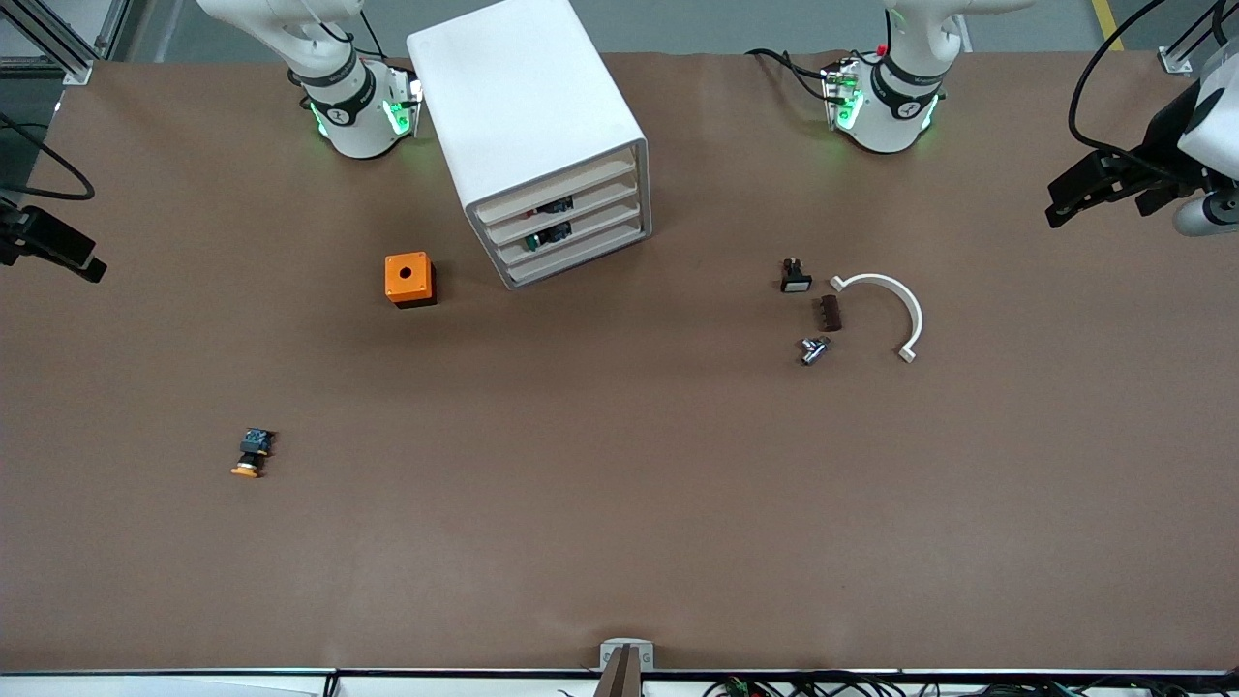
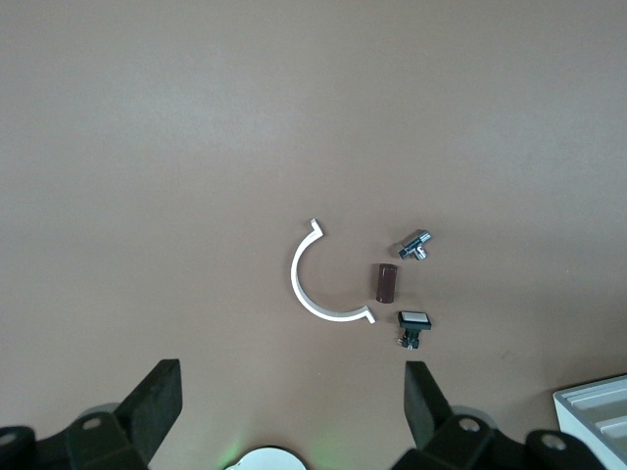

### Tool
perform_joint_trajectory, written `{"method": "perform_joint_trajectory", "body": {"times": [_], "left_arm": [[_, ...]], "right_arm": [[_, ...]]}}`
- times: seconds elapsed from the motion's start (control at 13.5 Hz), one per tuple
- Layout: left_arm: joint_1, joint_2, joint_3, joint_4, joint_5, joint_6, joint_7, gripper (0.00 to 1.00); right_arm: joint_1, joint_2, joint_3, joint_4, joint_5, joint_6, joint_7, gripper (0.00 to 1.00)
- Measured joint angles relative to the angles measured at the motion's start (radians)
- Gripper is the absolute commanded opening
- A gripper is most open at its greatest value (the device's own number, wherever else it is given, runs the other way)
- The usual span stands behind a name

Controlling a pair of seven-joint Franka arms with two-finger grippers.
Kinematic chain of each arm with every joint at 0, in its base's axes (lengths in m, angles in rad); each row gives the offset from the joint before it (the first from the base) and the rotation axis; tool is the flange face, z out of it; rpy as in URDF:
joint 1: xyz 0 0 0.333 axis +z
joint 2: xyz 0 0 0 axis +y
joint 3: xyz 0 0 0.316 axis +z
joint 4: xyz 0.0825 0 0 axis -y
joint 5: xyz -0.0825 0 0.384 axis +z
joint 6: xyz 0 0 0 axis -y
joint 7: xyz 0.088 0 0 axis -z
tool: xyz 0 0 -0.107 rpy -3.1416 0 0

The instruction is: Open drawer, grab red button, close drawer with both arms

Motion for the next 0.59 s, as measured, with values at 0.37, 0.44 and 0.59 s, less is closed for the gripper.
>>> {"method": "perform_joint_trajectory", "body": {"times": [0.37, 0.44, 0.59], "left_arm": [[-0.002, 0.005, 0.0, 0.002, 0.0, -0.001, 0.0, 1.0], [-0.005, 0.015, -0.001, 0.002, 0.0, -0.001, 0.0, 1.0], [-0.011, 0.06, -0.005, 0.001, 0.0, -0.001, 0.0, 1.0]], "right_arm": [[0.0, -0.001, 0.0, 0.0, 0.0, 0.0, 0.0, 1.0], [0.0, -0.001, 0.0, 0.0, 0.0, 0.0, 0.0, 1.0], [0.0, -0.002, 0.0, 0.0, 0.0, 0.0, 0.0, 1.0]]}}
